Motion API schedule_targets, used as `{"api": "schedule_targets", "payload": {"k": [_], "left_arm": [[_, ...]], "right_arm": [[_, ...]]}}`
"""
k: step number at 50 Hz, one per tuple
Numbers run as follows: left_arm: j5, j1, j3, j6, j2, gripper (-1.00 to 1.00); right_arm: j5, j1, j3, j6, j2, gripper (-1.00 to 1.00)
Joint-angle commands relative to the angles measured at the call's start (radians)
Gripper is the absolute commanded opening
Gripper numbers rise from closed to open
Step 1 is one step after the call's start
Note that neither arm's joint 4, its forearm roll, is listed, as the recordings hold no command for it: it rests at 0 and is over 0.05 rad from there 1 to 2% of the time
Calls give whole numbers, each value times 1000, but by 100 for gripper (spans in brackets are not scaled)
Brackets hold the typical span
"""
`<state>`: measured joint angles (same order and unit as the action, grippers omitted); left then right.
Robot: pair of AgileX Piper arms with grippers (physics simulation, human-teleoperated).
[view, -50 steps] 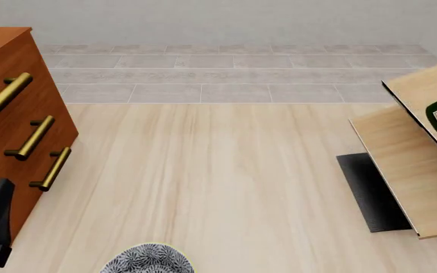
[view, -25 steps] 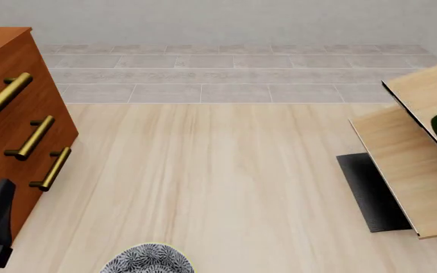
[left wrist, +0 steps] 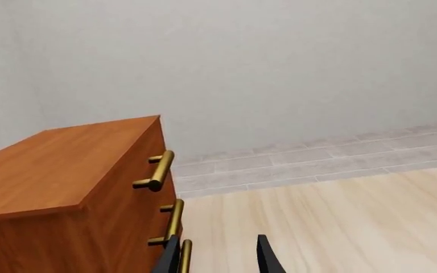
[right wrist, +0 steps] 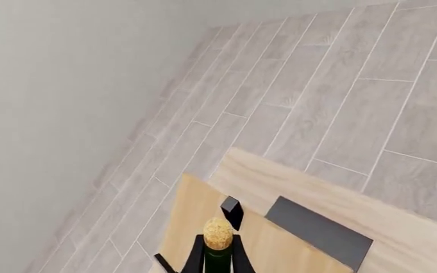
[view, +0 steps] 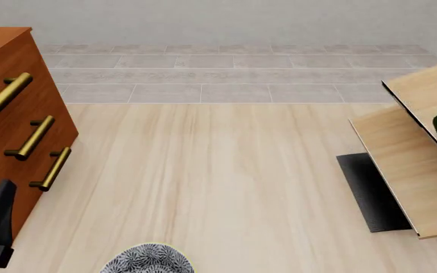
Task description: Put the wine bottle on the wine rack.
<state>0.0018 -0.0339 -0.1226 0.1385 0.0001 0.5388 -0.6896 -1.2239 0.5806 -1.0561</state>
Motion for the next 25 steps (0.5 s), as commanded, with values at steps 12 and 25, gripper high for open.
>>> {"api": "schedule_targets", "payload": {"k": [12, 25], "left_arm": [[5, -1, -5, 2, 0, 100], [-3, -2, 5, 2, 0, 100]], "right_arm": [[-40, -26, 67, 3, -49, -100], [-70, -56, 74, -16, -91, -100]]}}
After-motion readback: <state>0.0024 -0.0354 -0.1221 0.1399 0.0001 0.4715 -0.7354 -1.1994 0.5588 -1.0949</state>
